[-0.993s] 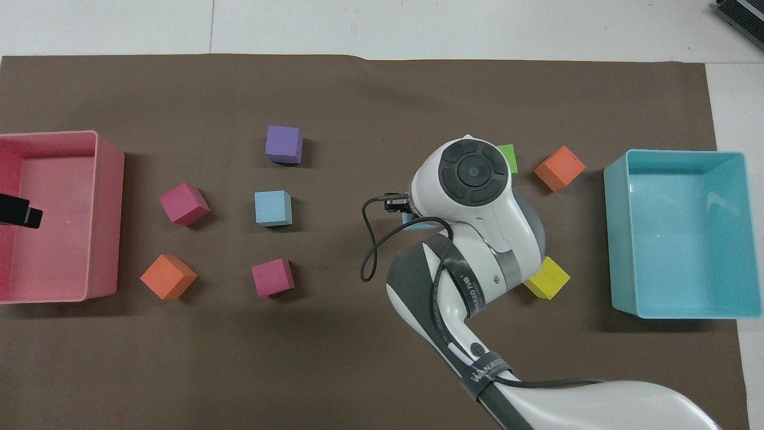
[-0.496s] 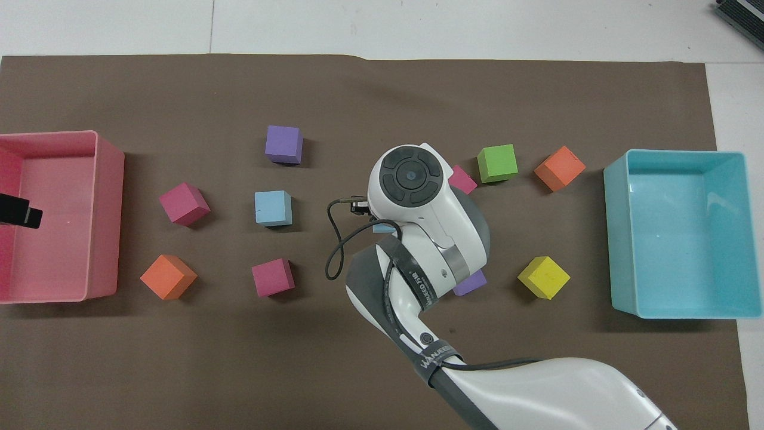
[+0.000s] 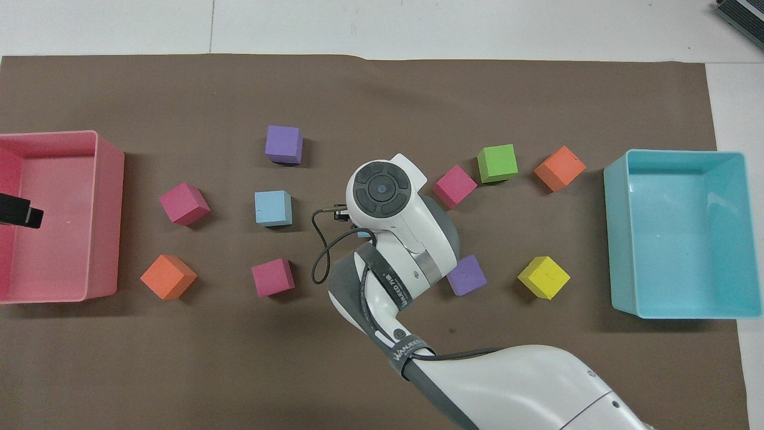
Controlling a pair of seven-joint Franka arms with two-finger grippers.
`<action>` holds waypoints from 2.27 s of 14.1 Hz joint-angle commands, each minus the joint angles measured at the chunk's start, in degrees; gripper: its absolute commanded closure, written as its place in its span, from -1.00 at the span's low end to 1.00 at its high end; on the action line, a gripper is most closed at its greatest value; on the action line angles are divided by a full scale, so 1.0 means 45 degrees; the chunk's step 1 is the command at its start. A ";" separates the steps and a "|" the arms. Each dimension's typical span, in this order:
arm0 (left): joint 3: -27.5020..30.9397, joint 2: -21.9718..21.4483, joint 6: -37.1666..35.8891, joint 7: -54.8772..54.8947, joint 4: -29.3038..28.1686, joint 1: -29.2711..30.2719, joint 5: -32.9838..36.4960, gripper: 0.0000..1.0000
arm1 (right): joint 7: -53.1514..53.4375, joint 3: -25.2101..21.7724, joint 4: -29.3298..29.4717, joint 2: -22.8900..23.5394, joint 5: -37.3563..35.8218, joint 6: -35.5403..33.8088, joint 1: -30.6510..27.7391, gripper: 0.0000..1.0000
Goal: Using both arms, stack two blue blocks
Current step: 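Lower the light-blue cube at the table center and open the right gripper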
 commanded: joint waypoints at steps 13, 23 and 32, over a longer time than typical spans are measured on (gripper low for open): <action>0.0061 -0.0396 -0.0059 -0.0113 -0.0503 -0.0441 -0.0123 -1.00 | -0.0214 -0.0033 -0.0083 0.0518 -0.0299 0.0758 0.0155 0.56; 0.0061 -0.0357 0.0155 -0.0113 -0.0464 -0.0460 -0.0104 -1.00 | -0.0273 -0.0033 -0.0122 -0.0280 -0.0787 0.0368 0.0077 -1.00; 0.0061 -0.0122 0.1871 -0.0560 -0.0949 -0.1318 -0.0123 -1.00 | -0.0874 -0.0189 -0.0472 -0.2857 -0.1803 -0.2071 -0.0937 -1.00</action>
